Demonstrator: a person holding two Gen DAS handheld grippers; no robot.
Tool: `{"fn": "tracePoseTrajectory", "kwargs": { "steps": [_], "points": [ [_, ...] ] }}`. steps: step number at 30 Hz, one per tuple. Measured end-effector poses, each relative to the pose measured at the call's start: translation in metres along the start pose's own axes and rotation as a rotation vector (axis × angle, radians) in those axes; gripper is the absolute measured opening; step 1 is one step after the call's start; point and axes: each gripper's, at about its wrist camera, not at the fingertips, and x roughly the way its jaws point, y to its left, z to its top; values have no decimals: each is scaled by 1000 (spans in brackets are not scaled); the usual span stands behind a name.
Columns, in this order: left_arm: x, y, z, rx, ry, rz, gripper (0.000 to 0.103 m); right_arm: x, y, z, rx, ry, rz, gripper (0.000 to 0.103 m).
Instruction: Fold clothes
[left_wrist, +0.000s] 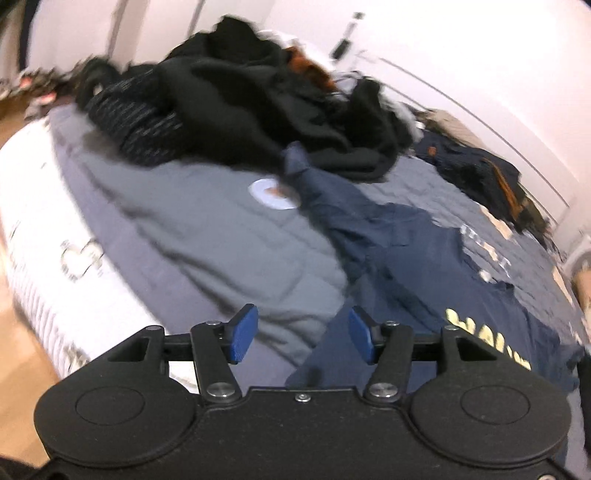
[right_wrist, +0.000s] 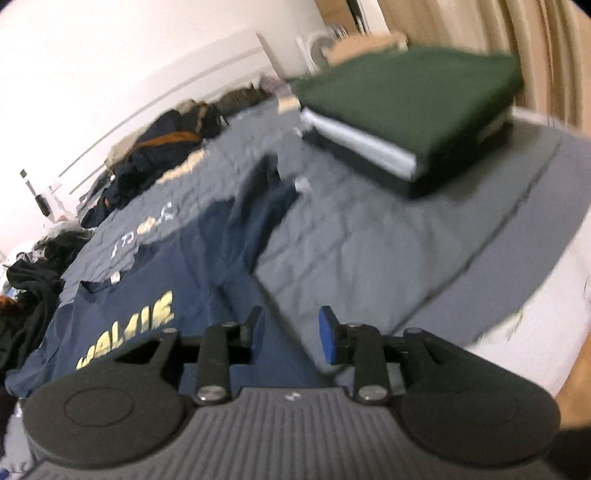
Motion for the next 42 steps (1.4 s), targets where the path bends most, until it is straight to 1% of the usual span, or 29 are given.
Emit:
{"fn": "tracePoseTrajectory", "kwargs": {
  "steps": [4, 6, 9, 10, 11, 12, 13, 16, 19, 21, 24, 26, 28, 29, 31, 32, 33, 36, 37, 40, 42],
  "points": [
    [4, -29, 4, 186, -43, -38, 54, 5, 8, 15, -83, -17, 45, 36],
    [8, -39, 6, 258, -64, -49, 54, 13, 14, 22, -99, 2, 84, 37],
    [24, -47, 13, 336, -36, -76, 54, 30, 27, 31, -139, 39, 141, 37],
    [30, -48, 16, 365, -26, -86, 51, 36, 32, 34, -161, 49, 154, 38],
    [36, -48, 19, 382, -19, -97, 45, 43, 37, 37, -182, 59, 167, 38],
    [44, -46, 21, 382, -5, -104, 42, 50, 41, 39, -200, 60, 177, 38],
    [51, -43, 24, 371, 13, -113, 36, 57, 44, 42, -213, 66, 181, 38],
    [71, -34, 31, 324, 47, -139, 24, 80, 51, 50, -240, 82, 205, 38],
    [85, -31, 35, 305, 69, -137, 24, 102, 56, 54, -275, 100, 213, 38],
    [92, -32, 37, 290, 82, -142, 25, 110, 57, 52, -281, 106, 228, 38],
    [98, -34, 40, 297, 91, -153, 25, 119, 57, 49, -292, 134, 242, 38],
    [99, -35, 42, 297, 95, -157, 27, 119, 61, 46, -329, 149, 239, 38],
    [99, -36, 44, 294, 98, -160, 30, 117, 65, 46, -377, 153, 239, 38],
    [100, -37, 46, 293, 100, -162, 31, 116, 65, 48, -383, 146, 239, 38],
    [99, -38, 49, 288, 97, -170, 33, 116, 64, 52, -375, 147, 236, 38],
    [99, -39, 50, 287, 98, -173, 38, 116, 64, 54, -371, 151, 235, 38],
    [99, -40, 51, 287, 99, -176, 41, 117, 63, 56, -372, 151, 233, 38],
    [101, -42, 51, 286, 106, -184, 44, 120, 56, 59, -371, 146, 236, 38],
    [102, -43, 50, 287, 109, -186, 47, 120, 54, 59, -369, 144, 238, 38],
    [104, -45, 48, 288, 117, -193, 47, 122, 45, 58, -349, 166, 247, 38],
    [106, -46, 47, 289, 123, -198, 47, 122, 45, 56, -373, 180, 252, 38]
  ]
}}
